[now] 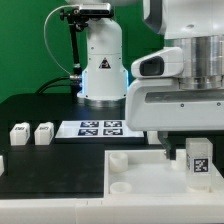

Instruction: Assemble one leg

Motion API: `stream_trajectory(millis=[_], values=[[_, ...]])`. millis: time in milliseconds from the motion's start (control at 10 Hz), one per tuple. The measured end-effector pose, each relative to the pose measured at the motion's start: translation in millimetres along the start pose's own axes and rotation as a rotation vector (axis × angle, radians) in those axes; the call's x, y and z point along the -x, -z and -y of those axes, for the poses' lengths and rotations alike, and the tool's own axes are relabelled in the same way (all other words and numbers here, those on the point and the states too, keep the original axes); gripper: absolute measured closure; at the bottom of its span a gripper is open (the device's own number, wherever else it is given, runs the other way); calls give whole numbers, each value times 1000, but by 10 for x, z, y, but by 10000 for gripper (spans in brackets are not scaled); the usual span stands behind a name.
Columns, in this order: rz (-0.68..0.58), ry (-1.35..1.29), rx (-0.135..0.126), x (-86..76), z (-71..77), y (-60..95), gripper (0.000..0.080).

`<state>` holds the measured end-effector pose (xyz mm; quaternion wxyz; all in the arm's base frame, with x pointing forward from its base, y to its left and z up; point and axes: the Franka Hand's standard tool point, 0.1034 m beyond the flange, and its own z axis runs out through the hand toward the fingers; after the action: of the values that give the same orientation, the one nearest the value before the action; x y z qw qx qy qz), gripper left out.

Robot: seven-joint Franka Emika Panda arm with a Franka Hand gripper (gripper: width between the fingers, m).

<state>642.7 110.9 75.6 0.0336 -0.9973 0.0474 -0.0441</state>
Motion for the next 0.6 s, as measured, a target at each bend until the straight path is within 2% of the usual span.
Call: stream_trajectory(millis=[200, 400, 500, 600], values=[[3, -90, -1, 18, 32, -14, 151], [6, -271, -10, 23, 52, -17, 394], [8, -364, -13, 25, 50, -18, 394], [8, -449, -12, 24, 46, -19, 505]])
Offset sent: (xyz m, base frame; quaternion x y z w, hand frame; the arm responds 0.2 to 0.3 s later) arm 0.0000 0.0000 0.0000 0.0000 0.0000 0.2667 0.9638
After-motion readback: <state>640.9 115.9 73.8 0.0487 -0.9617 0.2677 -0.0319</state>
